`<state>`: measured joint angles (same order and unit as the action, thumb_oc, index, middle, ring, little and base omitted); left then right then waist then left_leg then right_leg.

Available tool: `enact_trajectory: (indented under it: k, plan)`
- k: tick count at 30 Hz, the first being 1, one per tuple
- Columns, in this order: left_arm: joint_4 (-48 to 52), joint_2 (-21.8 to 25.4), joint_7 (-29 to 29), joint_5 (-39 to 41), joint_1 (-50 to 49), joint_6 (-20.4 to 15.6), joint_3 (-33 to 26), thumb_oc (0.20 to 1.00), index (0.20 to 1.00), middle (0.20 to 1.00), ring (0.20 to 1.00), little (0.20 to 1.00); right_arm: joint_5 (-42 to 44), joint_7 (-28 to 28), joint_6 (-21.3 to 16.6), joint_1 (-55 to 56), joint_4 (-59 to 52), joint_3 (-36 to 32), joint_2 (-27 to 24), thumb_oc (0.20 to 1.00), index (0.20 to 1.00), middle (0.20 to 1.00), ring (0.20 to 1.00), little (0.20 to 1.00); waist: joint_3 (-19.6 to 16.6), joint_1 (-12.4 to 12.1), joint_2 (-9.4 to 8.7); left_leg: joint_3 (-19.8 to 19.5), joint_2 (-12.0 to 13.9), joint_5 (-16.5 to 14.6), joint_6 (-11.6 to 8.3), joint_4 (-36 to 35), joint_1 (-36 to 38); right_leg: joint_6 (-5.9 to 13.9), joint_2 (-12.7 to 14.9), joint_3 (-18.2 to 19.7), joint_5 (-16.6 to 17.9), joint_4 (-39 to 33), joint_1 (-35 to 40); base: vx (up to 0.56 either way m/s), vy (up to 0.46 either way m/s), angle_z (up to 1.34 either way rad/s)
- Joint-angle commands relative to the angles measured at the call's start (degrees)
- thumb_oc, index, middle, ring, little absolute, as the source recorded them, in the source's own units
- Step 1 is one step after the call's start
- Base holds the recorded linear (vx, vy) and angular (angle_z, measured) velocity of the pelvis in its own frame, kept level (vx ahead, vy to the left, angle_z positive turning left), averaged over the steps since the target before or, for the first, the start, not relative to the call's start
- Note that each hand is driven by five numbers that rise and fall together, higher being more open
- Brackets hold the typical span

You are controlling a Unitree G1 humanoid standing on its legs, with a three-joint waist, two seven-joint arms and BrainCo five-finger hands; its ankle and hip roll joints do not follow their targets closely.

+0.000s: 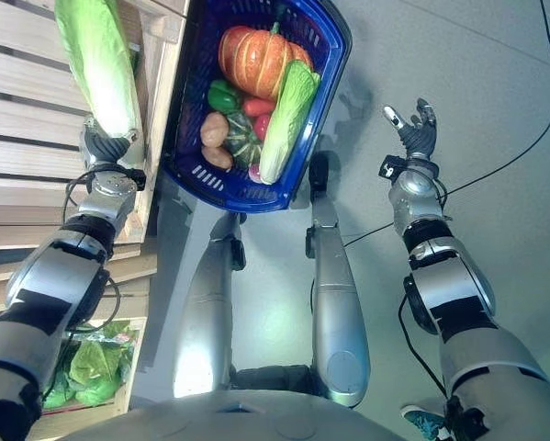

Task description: Pick up fruits and vegetables into the basket

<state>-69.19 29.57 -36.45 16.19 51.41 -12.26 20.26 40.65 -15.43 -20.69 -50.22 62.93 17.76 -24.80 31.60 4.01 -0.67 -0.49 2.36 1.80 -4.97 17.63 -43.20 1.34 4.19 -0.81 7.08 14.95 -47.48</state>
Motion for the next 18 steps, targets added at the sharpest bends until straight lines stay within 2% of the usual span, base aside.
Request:
enact_trajectory:
  k: [1,5,12,18]
  plan:
    - [4.45,-1.79,-6.81,-0.63,-0.91,-6.48,-5.0,0.2,0.2,0.2,0.2,0.2,1.24,-0.43,-4.28,3.63,-4.63,-0.18,0.55,1.0,1.0,1.0,1.0,1.0,-1.8,-1.12,1.29,0.32,-3.18,1.12,0.29,-3.56,0.0,2.08,-3.4,-3.09,-8.4,4.0,2.87,0.0,-0.055,0.03]
    - [10.13,-2.39,-11.68,-5.51,-1.96,-7.85,-5.07,0.2,0.2,0.2,0.2,0.2,0.08,-2.2,-4.16,4.42,-10.04,0.19,1.12,1.0,1.0,1.0,1.0,1.0,-1.8,-1.46,1.1,0.0,-3.24,1.26,0.1,-3.52,-0.07,1.93,-3.33,-3.34,-8.28,3.87,3.03,0.0,-0.04,0.01]
    - [16.69,-2.53,-13.55,-8.6,-4.18,-8.45,-4.14,0.2,0.2,0.2,0.2,0.2,-0.98,-4.91,-3.77,6.57,-17.31,0.37,0.82,1.0,1.0,1.0,1.0,1.0,-1.8,-1.62,1.1,-0.01,-3.31,1.37,0.11,-3.72,-0.1,1.93,-3.23,-3.55,-8.12,3.62,3.15,0.0,0.0,0.0]
    - [24.28,-1.74,-16.74,-14.94,-7.53,-8.23,-2.41,0.2,0.2,0.2,0.2,0.2,-3.05,-7.17,-3.0,9.49,-23.54,0.36,-0.23,1.0,1.0,1.0,1.0,1.0,-1.8,-1.91,1.79,0.02,-3.48,1.63,0.18,-3.81,0.06,2.13,-2.97,-3.78,-7.76,3.64,3.39,0.0,0.0,0.0]
